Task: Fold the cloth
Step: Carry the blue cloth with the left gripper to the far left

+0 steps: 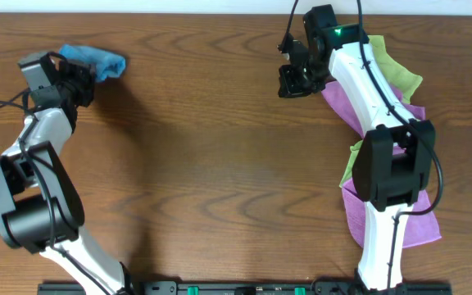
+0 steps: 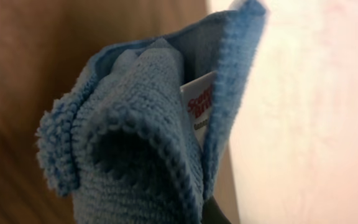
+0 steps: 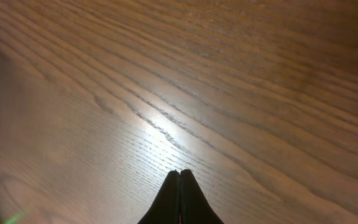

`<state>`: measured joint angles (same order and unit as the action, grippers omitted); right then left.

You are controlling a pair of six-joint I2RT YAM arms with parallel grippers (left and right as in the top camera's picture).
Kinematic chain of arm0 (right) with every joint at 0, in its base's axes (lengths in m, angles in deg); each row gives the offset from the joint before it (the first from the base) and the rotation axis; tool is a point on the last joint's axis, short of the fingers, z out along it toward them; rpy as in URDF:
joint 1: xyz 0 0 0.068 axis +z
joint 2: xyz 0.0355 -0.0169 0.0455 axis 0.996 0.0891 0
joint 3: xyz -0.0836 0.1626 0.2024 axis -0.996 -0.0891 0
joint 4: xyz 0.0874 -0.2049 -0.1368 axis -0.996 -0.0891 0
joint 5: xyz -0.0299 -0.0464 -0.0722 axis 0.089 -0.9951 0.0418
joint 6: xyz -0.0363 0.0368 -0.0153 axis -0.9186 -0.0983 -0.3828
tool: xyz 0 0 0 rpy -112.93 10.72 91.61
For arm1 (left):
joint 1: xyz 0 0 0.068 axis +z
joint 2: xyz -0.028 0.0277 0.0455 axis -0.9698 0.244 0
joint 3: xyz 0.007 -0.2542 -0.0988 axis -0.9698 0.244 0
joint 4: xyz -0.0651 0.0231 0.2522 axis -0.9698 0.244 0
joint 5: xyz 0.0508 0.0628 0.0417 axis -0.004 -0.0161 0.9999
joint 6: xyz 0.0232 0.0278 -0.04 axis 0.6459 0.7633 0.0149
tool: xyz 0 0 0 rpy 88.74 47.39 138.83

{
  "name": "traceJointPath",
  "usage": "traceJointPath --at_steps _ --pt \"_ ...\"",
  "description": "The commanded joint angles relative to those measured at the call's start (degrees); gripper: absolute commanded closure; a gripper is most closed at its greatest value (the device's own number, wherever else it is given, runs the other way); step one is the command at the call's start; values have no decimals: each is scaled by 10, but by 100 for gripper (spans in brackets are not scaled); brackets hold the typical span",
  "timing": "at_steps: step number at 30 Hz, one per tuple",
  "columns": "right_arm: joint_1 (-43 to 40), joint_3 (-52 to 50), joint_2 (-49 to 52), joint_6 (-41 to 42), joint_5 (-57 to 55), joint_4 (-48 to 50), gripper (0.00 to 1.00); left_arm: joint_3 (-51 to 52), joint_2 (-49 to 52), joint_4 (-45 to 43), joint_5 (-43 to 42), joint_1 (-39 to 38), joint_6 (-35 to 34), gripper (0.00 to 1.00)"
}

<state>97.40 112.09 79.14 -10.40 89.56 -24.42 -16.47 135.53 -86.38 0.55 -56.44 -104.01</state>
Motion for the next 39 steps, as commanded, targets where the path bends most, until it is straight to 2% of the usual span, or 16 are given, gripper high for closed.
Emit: traceJointPath --at_steps 1,11,20,21,22,23,28,31,39 --pt "13 10 8 -10 5 -2 98 -4 23 4 20 14 -12 94" --pt "26 10 8 -10 5 5 98 -4 82 22 4 23 12 94" --pt "38 10 8 -8 4 13 99 -4 88 22 -5 27 14 94" --pt "38 10 8 -8 5 15 98 -4 88 22 -13 27 15 82" --pt "39 10 8 -8 5 16 99 -4 88 22 -22 28 20 41" --pt "40 10 8 -8 5 17 98 -4 88 20 -33 29 26 5" --pt "44 10 8 -8 5 12 99 -4 82 29 -96 44 27 5" --pt "46 10 8 -8 5 8 99 -4 67 70 -109 57 37 5" --pt "52 11 7 -8 5 -9 99 -4 -62 263 -34 72 189 4"
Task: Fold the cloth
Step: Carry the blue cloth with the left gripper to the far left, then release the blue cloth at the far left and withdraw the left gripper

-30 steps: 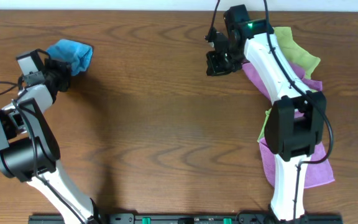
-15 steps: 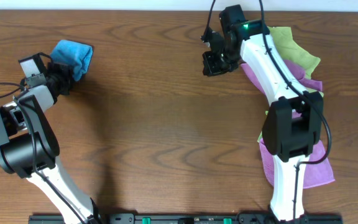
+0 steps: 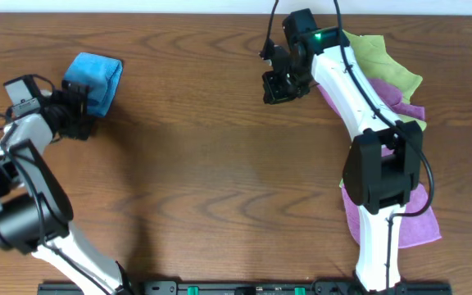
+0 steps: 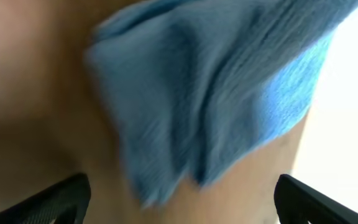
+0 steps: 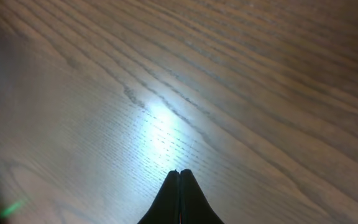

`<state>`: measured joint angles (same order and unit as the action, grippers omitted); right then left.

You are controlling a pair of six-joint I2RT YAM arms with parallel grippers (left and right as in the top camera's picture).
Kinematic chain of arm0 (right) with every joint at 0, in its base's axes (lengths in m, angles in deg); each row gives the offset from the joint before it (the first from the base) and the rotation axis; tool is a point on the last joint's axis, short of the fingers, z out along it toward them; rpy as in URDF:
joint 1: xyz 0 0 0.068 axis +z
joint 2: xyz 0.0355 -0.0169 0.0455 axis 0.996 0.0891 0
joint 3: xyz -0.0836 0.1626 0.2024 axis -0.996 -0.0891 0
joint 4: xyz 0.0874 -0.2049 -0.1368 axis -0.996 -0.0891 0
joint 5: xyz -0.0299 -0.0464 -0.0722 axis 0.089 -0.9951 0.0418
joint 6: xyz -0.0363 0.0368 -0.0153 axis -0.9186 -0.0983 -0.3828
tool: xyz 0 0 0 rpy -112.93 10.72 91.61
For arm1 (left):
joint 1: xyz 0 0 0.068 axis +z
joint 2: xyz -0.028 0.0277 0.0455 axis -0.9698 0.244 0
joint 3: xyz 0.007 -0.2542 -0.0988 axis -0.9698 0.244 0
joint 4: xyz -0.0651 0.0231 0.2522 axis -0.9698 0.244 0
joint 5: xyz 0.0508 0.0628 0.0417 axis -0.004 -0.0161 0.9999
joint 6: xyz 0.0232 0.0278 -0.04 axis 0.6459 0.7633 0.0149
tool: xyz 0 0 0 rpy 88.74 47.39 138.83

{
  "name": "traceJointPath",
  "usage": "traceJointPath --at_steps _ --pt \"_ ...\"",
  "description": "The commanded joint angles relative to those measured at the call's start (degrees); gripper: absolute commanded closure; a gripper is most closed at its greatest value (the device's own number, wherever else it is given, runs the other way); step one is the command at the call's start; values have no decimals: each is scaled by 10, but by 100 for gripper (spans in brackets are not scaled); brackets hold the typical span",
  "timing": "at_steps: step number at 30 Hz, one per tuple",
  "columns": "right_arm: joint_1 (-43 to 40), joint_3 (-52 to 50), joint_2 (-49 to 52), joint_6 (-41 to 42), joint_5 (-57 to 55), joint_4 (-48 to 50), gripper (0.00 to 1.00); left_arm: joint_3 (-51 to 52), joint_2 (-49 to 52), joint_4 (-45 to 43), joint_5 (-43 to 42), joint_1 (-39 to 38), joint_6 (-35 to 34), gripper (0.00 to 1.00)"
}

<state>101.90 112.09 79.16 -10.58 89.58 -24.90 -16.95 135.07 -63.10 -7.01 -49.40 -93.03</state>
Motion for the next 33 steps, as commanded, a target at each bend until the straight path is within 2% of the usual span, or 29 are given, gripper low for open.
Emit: traceJointPath --at_steps 1,6,11,17,24,27,30,33 --pt "7 13 6 -6 5 -9 99 0 -80 59 56 1 102 5" --pt "6 38 -11 -9 4 -44 99 0 -191 186 161 1 208 5" --pt "3 70 -56 -9 -43 -79 99 1 -300 266 193 -17 301 5" --pt "2 71 -138 -21 -106 -119 99 2 -401 314 269 -126 388 5" --pt "2 46 -247 -28 -143 -154 98 3 -488 359 336 -296 421 5" --pt "2 16 -306 -28 -184 -151 98 4 -518 385 350 -341 426 5" --pt "2 -51 -373 -28 -189 -135 98 26 -559 395 350 -377 425 5" --pt "2 -165 -459 -28 -188 -87 98 70 -621 394 350 -403 425 5"
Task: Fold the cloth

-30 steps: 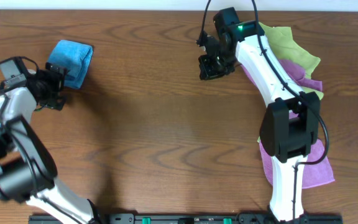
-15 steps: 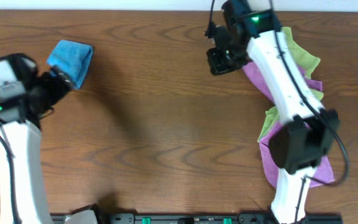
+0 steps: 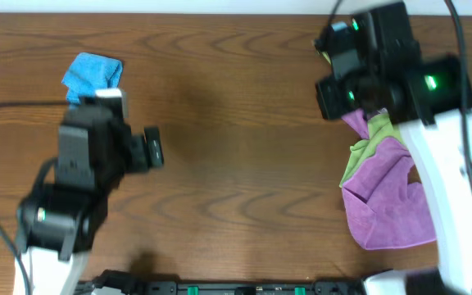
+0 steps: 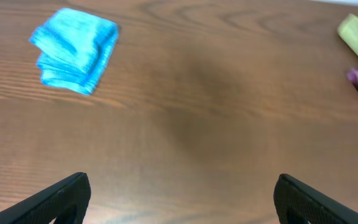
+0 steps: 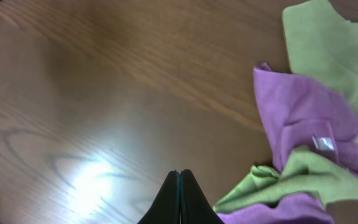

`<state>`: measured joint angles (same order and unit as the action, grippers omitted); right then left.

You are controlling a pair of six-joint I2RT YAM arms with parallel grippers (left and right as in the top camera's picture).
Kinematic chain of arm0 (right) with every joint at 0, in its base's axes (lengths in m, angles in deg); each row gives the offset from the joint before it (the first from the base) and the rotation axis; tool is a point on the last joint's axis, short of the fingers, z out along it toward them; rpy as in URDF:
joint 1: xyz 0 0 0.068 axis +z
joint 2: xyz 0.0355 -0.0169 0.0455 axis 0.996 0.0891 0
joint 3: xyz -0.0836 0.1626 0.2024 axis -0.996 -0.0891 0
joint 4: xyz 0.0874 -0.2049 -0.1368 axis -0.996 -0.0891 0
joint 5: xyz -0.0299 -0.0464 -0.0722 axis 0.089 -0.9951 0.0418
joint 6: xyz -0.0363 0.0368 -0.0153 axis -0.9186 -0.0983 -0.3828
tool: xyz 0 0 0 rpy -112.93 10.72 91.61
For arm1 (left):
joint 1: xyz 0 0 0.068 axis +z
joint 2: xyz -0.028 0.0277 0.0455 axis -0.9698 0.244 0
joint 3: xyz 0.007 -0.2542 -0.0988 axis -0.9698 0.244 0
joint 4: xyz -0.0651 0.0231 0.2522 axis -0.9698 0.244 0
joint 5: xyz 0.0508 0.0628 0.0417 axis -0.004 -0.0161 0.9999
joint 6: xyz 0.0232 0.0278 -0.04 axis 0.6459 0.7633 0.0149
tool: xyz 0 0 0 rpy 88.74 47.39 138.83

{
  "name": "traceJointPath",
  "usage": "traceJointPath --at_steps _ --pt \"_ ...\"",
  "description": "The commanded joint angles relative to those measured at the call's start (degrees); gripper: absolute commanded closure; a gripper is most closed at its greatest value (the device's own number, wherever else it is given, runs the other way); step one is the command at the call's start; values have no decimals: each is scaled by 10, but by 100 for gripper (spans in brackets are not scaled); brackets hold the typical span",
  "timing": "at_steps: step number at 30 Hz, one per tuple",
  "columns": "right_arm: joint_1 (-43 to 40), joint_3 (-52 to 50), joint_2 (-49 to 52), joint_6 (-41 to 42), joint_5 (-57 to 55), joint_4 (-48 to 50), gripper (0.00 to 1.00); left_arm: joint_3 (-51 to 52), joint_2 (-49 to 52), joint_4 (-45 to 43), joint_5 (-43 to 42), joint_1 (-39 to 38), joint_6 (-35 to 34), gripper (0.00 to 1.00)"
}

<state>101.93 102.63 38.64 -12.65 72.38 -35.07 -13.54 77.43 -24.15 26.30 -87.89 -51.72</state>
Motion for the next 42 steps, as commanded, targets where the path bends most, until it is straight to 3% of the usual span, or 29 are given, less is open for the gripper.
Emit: traceJointPath --at_steps 1,6,11,12,13,15,16,42 --pt "2 -115 -85 -7 -15 38 98 58 -71 5 17 -26 12 5" --pt "2 -328 -229 -7 26 150 99 159 -173 2 -16 -38 1 5" --pt "2 -471 -327 20 46 221 98 243 -226 -23 -37 -38 -38 5" --pt "2 -482 -337 25 46 226 93 250 -228 -30 -42 -38 -38 5" --pt "2 -488 -345 26 46 228 78 254 -228 -38 -47 -38 -38 5" --pt "2 -490 -350 28 45 227 20 255 -226 -52 -47 -38 -38 5" --pt "2 -490 -351 28 45 227 1 255 -226 -55 -47 -38 -38 5" --pt "2 -490 -347 27 45 223 1 255 -226 5 -46 -38 -38 4"
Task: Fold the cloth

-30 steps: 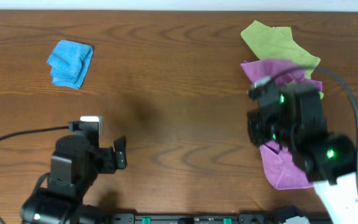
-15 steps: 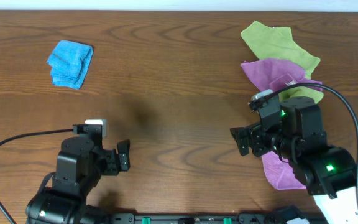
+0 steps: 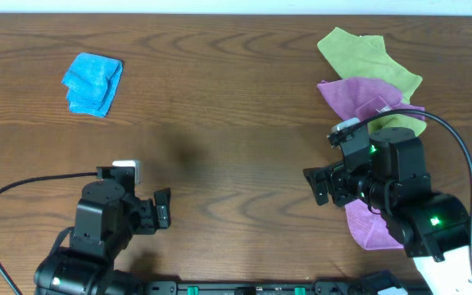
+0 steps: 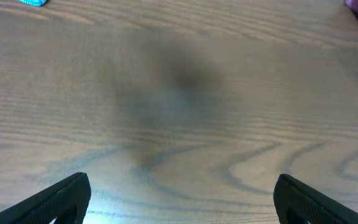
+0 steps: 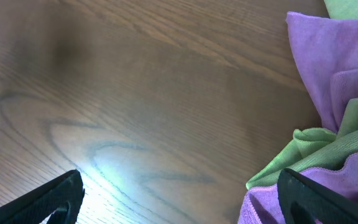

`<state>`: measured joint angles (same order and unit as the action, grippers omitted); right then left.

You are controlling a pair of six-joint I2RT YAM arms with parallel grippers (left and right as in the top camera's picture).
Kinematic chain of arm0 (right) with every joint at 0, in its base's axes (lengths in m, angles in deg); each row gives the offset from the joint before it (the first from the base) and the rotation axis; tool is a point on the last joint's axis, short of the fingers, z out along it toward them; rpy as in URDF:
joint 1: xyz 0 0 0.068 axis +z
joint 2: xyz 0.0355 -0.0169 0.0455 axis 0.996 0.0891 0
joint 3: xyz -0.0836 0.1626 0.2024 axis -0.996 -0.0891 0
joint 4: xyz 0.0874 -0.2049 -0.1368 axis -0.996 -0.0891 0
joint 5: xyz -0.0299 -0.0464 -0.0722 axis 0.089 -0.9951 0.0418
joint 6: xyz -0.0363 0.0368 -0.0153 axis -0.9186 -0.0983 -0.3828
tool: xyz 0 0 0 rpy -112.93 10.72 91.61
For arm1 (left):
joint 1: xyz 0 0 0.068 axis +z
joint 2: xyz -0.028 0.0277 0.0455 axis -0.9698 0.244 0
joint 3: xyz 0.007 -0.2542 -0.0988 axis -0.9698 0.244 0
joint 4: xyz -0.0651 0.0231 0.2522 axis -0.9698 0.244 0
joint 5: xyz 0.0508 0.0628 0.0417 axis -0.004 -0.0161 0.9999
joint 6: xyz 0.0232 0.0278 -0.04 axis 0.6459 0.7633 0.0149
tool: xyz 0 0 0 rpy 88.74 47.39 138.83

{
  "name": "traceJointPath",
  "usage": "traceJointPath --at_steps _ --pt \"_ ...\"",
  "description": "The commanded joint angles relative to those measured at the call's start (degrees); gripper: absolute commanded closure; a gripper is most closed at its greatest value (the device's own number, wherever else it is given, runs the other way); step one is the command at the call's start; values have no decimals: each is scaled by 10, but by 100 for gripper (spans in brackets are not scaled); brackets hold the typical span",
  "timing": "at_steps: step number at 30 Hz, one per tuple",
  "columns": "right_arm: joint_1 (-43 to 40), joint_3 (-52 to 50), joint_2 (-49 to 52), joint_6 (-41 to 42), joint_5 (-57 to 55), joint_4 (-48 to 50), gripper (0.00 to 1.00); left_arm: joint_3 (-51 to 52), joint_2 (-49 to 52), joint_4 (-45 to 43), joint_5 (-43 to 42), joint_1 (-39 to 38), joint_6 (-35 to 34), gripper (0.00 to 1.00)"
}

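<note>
A folded blue cloth (image 3: pixel 93 83) lies at the table's far left; only its corner (image 4: pixel 32 2) shows at the top edge of the left wrist view. My left gripper (image 3: pixel 161 208) is pulled back to the near left, open and empty over bare wood (image 4: pixel 179 198). My right gripper (image 3: pixel 319 185) sits at the near right, open and empty (image 5: pixel 182 198), beside a heap of cloths. That heap holds a purple cloth (image 3: pixel 357 97) (image 5: pixel 319 68) and a green cloth (image 3: pixel 359 52) (image 5: pixel 316 163).
The cloth heap runs along the right side from the far edge down under the right arm, with more purple cloth (image 3: pixel 369 229) near the front. A dark rail (image 3: pixel 252 288) lines the table's front edge.
Both arms have drawn back toward the front edge. My right gripper, shut before, is now open. The left gripper stays open. The blue cloth has not moved.
My left gripper held the blue cloth at the far left, right gripper shut over bare wood. Then the left was open with the folded cloth on the table. Later both arms were off it, and now both sit near the front, open.
</note>
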<state>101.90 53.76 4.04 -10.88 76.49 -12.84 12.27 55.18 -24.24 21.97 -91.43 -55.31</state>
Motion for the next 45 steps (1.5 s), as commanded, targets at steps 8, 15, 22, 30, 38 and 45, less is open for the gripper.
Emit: traceJointPath --at_steps 8,15,22,30,38,45 --pt "2 -1 -1 10 4 0 1 0 -32 -81 130 31 13 5" --pt "2 -1 -1 10 4 0 1 11 -100 -145 136 132 102 5" --pt "2 -1 -1 10 4 0 1 88 -176 -167 130 194 117 5" --pt "2 -1 -1 10 4 0 1 253 -282 -268 81 233 62 5" --pt "2 -1 -1 10 4 0 1 333 -331 -283 80 250 23 5" --pt "2 -1 -1 10 4 0 1 345 -330 -298 86 249 41 5"
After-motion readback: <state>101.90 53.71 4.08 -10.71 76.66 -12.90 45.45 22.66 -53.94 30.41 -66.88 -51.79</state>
